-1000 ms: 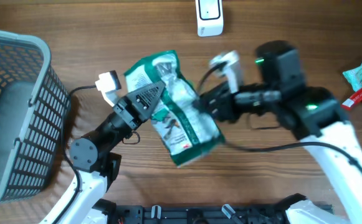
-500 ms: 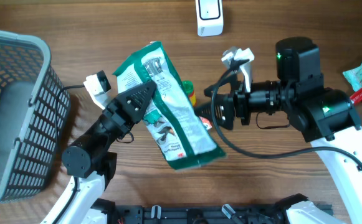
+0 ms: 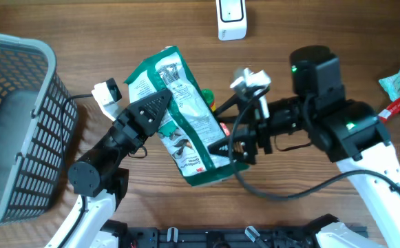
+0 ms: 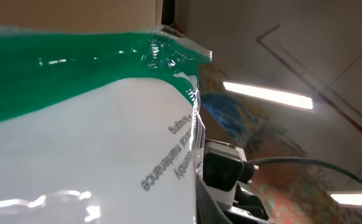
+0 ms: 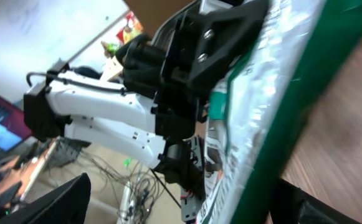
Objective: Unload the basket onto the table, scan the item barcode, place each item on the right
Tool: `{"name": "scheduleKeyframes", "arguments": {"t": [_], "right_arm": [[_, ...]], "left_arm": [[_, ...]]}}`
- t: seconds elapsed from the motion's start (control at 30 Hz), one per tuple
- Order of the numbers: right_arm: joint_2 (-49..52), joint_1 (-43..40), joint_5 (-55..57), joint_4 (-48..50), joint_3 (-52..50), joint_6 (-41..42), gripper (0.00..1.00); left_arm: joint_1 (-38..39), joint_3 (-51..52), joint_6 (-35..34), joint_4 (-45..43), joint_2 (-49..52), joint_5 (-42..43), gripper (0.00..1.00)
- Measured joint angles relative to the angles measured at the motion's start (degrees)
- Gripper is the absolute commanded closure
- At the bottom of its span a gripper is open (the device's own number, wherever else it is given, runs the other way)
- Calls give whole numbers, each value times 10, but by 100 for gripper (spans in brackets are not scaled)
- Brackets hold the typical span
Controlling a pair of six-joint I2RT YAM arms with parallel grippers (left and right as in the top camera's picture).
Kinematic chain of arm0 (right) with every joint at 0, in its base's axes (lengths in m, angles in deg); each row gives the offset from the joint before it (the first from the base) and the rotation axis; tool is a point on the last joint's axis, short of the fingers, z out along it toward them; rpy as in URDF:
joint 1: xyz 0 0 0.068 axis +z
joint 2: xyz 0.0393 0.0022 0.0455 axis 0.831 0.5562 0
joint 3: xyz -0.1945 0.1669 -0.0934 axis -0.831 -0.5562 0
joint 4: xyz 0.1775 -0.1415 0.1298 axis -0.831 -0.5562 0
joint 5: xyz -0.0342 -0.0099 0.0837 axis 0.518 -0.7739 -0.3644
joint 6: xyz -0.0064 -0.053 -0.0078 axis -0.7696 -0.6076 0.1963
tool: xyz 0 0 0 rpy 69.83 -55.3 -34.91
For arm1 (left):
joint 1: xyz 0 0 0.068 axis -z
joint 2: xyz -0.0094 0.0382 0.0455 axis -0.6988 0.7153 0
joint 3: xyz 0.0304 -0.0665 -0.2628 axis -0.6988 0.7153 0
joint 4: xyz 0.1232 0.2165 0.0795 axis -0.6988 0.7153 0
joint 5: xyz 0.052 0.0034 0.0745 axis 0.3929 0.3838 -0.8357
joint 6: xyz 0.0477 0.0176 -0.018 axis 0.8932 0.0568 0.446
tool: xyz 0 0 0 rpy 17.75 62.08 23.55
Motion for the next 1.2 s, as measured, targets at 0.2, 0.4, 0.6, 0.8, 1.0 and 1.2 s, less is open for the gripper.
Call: {"name": "scheduleKeyframes", "arguments": {"t": [0.2,0.4,0.6,0.8,1.0,1.2], "right_arm": [[32,45,76,-5,0,1,12],[74,56,100,-2,0,5,40],[78,50,104,11,0,9,96],[78,34,105,-13,0,29,95],[-9,33,117,-47,0,26,95],[-195,33,219,-144,0,19,95]], "left_arm": [[0,0,0,0,0,0,96],[0,0,0,0,0,0,96],[0,0,0,0,0,-1,95],[-1,0,-2,1,0,-3,0],[-5,0,-2,2,0,16,0],[-47,0,31,7,0,129,0]]}}
